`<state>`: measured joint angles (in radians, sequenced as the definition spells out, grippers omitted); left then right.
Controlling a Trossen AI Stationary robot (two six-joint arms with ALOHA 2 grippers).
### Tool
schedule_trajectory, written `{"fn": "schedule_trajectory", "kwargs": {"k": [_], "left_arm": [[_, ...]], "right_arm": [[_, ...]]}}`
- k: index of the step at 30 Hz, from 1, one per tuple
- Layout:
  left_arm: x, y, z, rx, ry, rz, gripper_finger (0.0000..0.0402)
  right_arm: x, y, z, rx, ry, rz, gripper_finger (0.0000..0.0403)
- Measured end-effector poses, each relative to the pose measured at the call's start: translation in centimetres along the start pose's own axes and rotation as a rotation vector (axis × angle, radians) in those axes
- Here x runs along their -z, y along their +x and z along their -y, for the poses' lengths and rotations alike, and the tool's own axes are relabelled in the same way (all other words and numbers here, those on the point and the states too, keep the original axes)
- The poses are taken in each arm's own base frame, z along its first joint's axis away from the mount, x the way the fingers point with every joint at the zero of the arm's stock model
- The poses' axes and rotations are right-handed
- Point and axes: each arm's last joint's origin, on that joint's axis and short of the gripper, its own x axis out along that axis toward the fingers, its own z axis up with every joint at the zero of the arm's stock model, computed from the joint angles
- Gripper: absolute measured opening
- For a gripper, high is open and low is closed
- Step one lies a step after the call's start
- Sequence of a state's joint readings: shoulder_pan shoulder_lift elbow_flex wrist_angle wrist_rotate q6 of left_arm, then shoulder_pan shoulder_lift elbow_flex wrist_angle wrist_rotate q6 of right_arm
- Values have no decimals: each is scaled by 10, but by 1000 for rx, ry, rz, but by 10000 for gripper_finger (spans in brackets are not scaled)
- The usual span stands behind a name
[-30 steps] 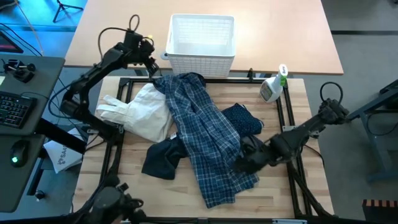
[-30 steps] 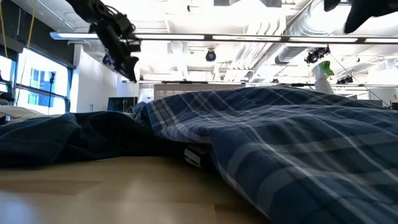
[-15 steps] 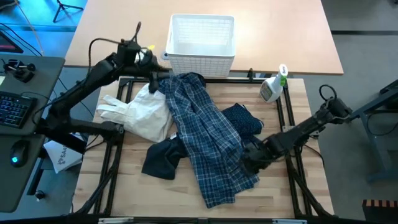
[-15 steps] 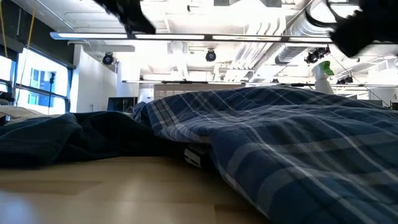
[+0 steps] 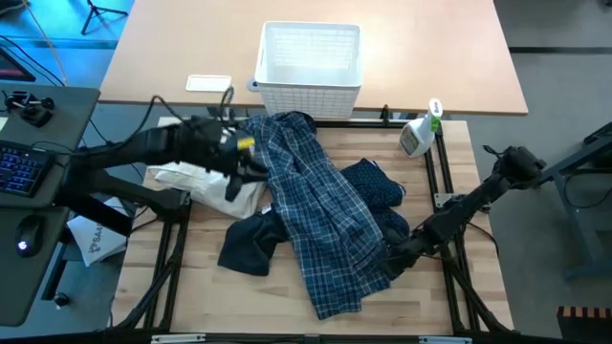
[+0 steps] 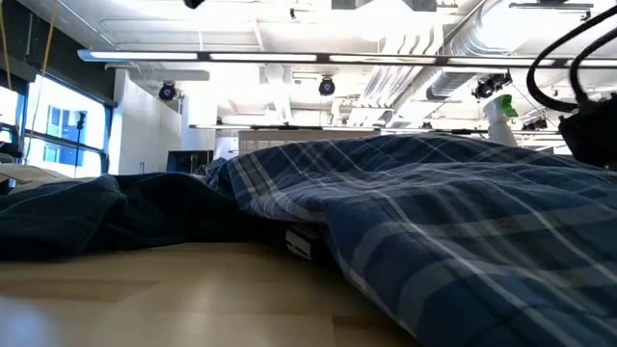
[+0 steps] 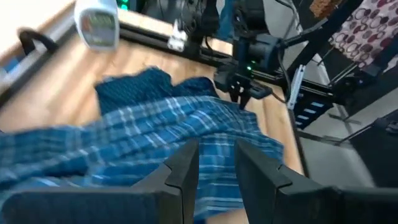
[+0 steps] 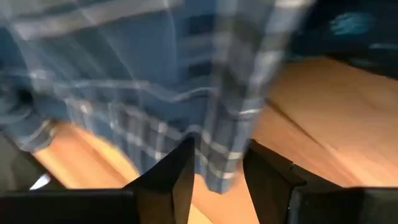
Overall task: Fold laundry
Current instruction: Fold the blue plaid flannel shirt
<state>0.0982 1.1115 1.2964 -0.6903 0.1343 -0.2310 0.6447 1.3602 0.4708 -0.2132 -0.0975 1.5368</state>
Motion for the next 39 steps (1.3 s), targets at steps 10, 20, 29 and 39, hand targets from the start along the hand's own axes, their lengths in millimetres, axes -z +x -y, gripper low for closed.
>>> {"fn": "schedule_trajectory", "kwargs": {"k": [10, 20, 29, 39], "left_arm": [[21, 3, 60, 27, -159, -36, 83], [45, 15, 86, -140, -190, -91, 78], [69, 78, 98, -136, -60, -327, 78], [106, 140, 104, -132, -24, -564, 78]], "right_arm": [[30, -22, -64, -307, -288, -14, 14], [47, -45, -100, -427, -429, 82, 2], [38, -9, -61, -183, -526, 65, 59], [48, -16, -72, -396, -694, -382, 176]]}}
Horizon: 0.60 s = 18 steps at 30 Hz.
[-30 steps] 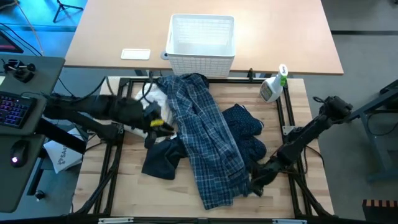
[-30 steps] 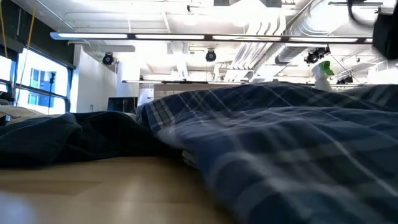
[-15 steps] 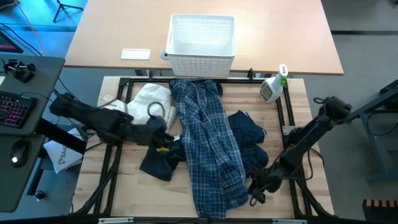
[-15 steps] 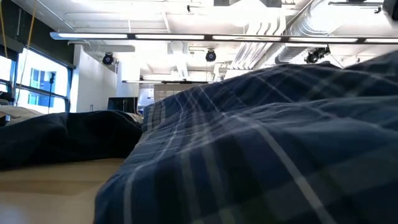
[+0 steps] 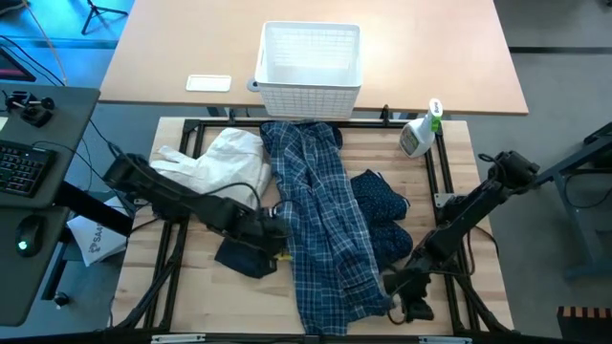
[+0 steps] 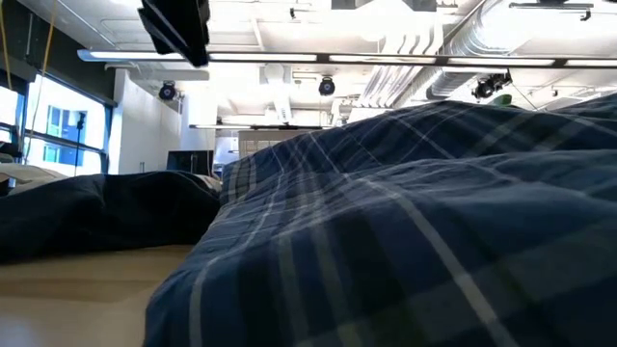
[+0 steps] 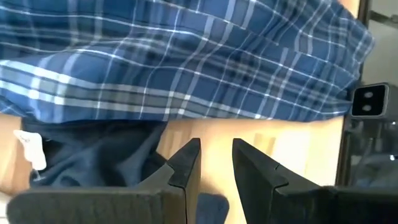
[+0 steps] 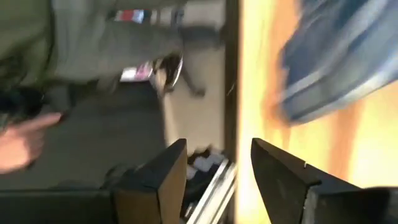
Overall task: Fold laundry
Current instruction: Fold the blue plaid flannel shirt
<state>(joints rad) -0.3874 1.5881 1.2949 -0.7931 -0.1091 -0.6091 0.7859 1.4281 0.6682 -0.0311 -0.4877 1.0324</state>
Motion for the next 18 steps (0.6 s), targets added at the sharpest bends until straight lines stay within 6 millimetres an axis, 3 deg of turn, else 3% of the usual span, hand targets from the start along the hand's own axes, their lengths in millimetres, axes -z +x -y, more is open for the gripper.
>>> {"fn": "schedule_trajectory", "kwargs": {"k": [4, 8, 13, 15, 18], "left_arm": [[-2, 6, 4, 39, -20, 8, 78], [-7, 5, 11, 91, -35, 70, 78], [-15, 4, 18, 152, -43, 159, 78], [-17, 3, 19, 162, -47, 182, 78], [-20, 2, 19, 170, -54, 211, 78]], "right_arm": [[1, 0, -10, 67, 101, 50, 165], [5, 0, -5, 247, 366, 266, 136], [18, -2, 7, 398, 733, 380, 80], [18, -2, 7, 401, 762, 447, 54], [10, 1, -4, 285, 655, 543, 15]]}}
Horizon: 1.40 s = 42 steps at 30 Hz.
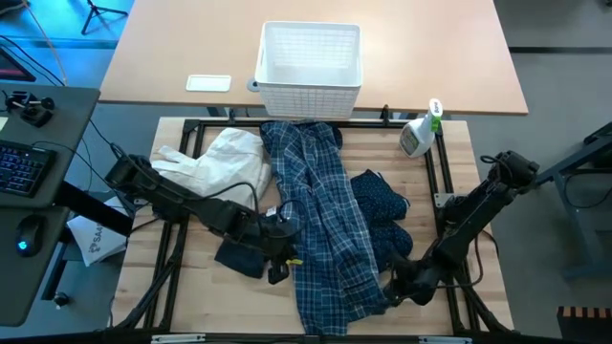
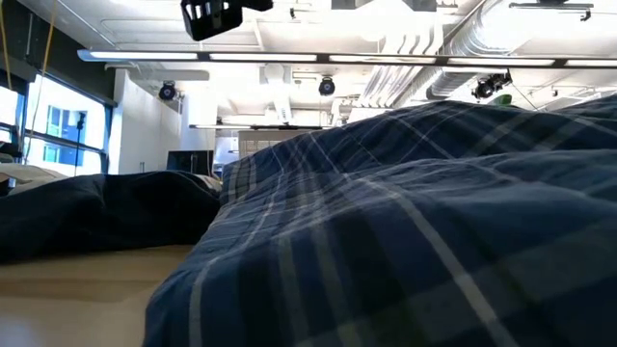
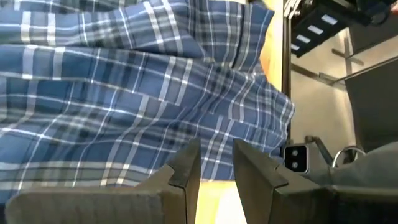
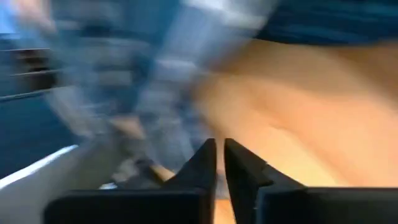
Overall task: Fold laundry
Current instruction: Fold the blue plaid flannel shirt
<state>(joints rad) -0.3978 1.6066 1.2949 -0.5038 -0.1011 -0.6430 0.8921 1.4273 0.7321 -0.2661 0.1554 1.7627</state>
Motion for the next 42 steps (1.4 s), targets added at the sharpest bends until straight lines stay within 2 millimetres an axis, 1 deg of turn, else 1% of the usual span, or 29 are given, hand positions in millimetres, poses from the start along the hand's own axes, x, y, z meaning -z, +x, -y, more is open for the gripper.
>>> {"fn": "schedule_trajectory", "kwargs": {"k": [2, 4, 6, 9, 11, 13, 16, 19, 23, 27, 30, 33, 36, 38, 42], "left_arm": [[-1, 0, 0, 4, -1, 7, 78], [-1, 0, 0, 4, -2, 7, 78], [-1, 0, 0, 2, -2, 10, 78], [-1, 0, 0, -4, -4, 16, 78], [-1, 0, 1, -3, -11, 16, 78], [0, 0, 2, -1, -16, 14, 78], [3, -1, 5, 24, 12, -6, 78], [6, -7, 9, 35, 28, -14, 78], [10, -23, 13, 13, 1, 0, 78], [12, -40, 16, -9, -30, 42, 78], [13, -51, 19, -16, -27, 93, 78], [14, -58, 22, -28, -50, 134, 78], [13, -65, 23, -30, -84, 175, 78], [12, -69, 23, -24, -104, 198, 78], [5, -83, 26, -2, -105, 253, 78]], "right_arm": [[0, 2, -11, -111, -51, 15, 4], [1, 11, -17, -164, -80, 10, 6], [3, 26, -16, -162, -110, -21, 6], [6, 53, -10, -132, -183, -54, 1], [9, 66, -10, -171, -230, -57, 3], [10, 71, -13, -218, -281, -59, 2], [11, 69, -15, -235, -321, -93, 1], [13, 53, -20, -263, -336, -137, 1], [19, 19, -22, -254, -329, -166, 0], [19, -21, -22, -278, -290, -118, 0], [11, -50, -24, -346, -279, -25, 0], [-5, -75, -28, -423, -284, 161, 0], [-26, -99, -30, -475, -308, 381, 0], [-46, -114, -30, -486, -314, 504, 0], [-92, -142, -23, -467, -309, 700, 0]]}}
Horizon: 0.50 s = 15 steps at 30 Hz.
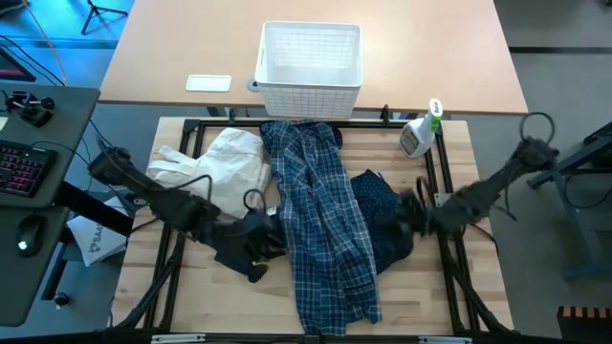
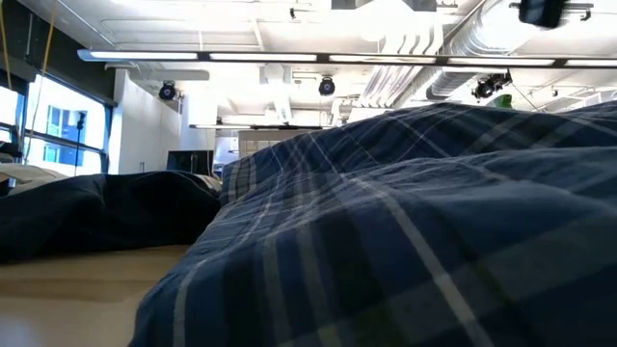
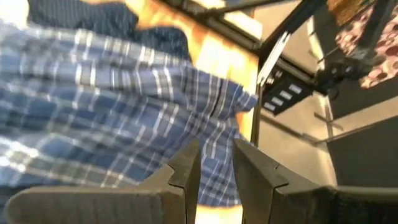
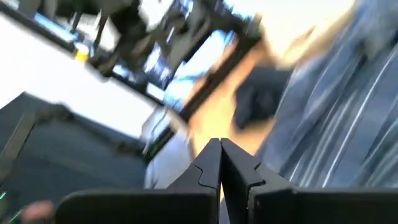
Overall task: Fold laundry
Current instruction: Fold the blue plaid flannel shirt
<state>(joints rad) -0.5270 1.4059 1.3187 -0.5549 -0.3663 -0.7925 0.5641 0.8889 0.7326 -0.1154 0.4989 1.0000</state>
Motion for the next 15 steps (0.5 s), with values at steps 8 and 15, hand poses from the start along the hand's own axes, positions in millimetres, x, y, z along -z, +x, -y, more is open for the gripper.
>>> {"fn": "schedule_trajectory", "kwargs": {"k": [8, 15], "left_arm": [[-38, -31, -7, -35, 125, 164, 78], [-55, -71, -52, -239, 244, 165, 78]], "right_arm": [[-69, 26, 63, 299, -207, 139, 30], [-109, 42, 136, 677, -229, 169, 132]]}}
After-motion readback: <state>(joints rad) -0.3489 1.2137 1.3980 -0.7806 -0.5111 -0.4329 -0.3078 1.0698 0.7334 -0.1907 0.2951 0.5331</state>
